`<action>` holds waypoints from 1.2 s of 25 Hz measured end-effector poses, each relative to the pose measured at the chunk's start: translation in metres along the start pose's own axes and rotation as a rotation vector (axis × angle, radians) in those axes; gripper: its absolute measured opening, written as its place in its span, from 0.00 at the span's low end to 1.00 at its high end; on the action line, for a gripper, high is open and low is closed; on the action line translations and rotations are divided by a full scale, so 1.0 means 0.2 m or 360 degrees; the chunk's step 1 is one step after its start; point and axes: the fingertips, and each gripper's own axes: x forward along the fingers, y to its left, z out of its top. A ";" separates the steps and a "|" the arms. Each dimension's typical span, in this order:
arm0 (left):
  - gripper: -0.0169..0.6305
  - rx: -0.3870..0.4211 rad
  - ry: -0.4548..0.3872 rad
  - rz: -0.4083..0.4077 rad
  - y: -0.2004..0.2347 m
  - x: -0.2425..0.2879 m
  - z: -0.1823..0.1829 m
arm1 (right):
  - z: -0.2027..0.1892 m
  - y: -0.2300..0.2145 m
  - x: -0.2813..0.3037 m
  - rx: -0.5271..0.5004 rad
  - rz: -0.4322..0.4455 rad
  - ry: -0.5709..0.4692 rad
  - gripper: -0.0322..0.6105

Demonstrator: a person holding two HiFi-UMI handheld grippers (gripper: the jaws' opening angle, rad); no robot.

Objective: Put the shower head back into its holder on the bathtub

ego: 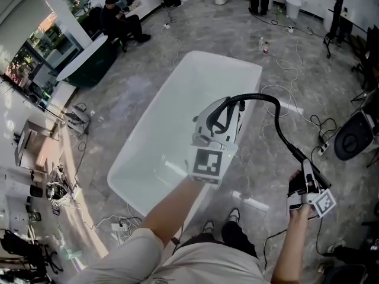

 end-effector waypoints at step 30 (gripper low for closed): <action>0.12 -0.0025 -0.0019 -0.0088 0.03 0.53 -0.26 | 0.17 0.03 0.12 -0.0128 0.0002 -0.0034 0.27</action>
